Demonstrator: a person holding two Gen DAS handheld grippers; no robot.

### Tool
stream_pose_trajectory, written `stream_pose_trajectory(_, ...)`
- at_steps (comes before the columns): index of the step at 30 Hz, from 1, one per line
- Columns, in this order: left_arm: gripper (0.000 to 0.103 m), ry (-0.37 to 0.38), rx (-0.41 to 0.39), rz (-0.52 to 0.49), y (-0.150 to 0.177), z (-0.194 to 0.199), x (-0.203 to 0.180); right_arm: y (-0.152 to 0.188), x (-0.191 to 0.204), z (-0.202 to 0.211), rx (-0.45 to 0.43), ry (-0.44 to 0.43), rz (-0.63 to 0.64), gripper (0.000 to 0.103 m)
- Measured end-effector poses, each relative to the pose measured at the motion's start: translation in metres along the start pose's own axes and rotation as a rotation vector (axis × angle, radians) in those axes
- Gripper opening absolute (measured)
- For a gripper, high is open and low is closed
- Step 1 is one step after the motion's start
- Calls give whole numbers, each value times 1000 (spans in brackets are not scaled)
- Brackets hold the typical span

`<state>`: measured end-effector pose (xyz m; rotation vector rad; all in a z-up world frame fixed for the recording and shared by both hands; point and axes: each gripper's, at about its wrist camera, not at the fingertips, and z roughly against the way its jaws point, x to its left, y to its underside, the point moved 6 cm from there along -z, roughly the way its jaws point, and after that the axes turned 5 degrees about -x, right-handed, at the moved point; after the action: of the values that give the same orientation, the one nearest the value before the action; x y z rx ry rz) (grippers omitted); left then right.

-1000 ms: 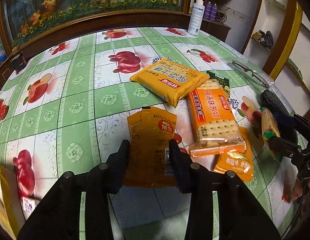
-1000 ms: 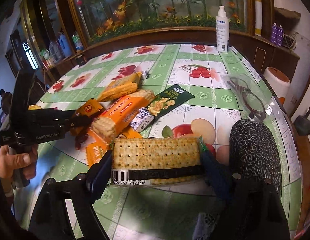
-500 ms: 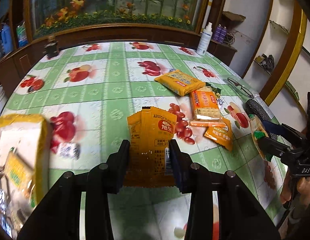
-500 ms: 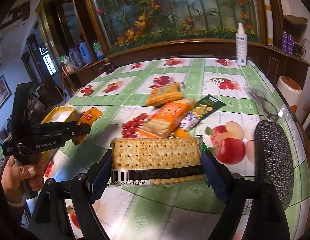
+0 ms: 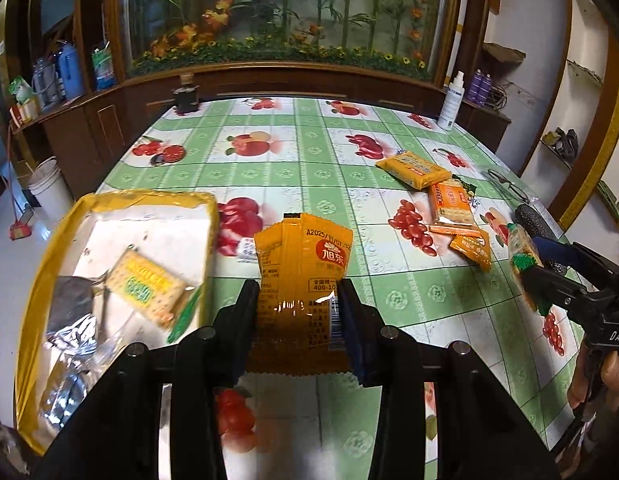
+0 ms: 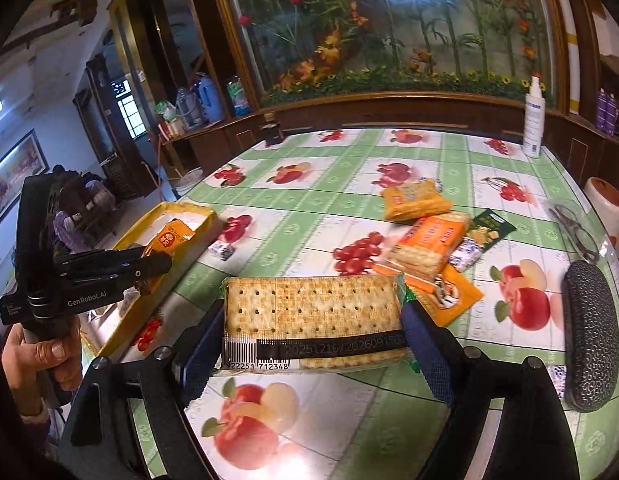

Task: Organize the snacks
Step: 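Carry the orange bag and cracker pack toward the tray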

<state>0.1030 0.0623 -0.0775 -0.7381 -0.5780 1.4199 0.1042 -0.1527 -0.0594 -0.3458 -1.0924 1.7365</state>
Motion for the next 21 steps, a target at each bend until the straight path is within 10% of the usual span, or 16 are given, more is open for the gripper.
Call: stream_pose_trajectory(21, 37, -119, -100, 126, 18, 71, 84, -3, 107, -29, 32, -141, 113, 87)
